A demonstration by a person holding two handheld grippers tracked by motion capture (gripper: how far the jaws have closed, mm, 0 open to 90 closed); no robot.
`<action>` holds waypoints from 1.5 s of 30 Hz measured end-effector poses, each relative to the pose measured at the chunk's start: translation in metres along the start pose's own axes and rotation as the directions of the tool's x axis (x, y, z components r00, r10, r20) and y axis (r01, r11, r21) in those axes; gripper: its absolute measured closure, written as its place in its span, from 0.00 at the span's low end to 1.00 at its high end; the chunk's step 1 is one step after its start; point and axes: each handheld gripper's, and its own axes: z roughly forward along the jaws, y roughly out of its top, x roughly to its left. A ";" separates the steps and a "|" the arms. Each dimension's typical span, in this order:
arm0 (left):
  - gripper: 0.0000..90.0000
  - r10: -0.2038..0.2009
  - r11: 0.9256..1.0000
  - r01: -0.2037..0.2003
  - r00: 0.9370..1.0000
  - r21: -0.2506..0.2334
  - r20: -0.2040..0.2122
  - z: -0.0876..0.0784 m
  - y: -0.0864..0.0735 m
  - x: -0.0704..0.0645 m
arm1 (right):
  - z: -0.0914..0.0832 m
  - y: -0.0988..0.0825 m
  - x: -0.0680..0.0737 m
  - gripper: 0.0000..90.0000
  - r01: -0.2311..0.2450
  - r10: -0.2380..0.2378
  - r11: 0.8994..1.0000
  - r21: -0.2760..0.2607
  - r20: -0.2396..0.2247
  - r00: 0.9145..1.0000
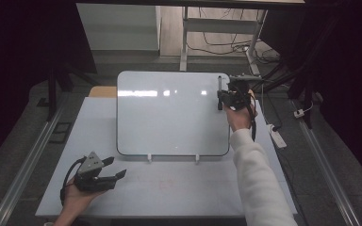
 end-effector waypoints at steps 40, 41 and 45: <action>0.34 -0.044 0.999 0.044 0.999 -0.002 -0.005 -0.003 -0.010 0.010 | -0.042 -0.037 -0.001 0.58 0.148 -0.166 0.980 -0.130 -0.137 0.977; 0.34 -0.045 0.999 0.045 0.999 -0.001 -0.006 -0.003 -0.010 0.010 | -0.049 -0.045 -0.001 0.58 0.156 -0.177 0.978 -0.141 -0.154 0.972; 0.33 -0.046 0.999 0.046 0.999 0.004 -0.008 -0.002 -0.010 0.010 | -0.074 -0.082 -0.003 0.55 0.157 -0.196 0.971 -0.182 -0.222 0.955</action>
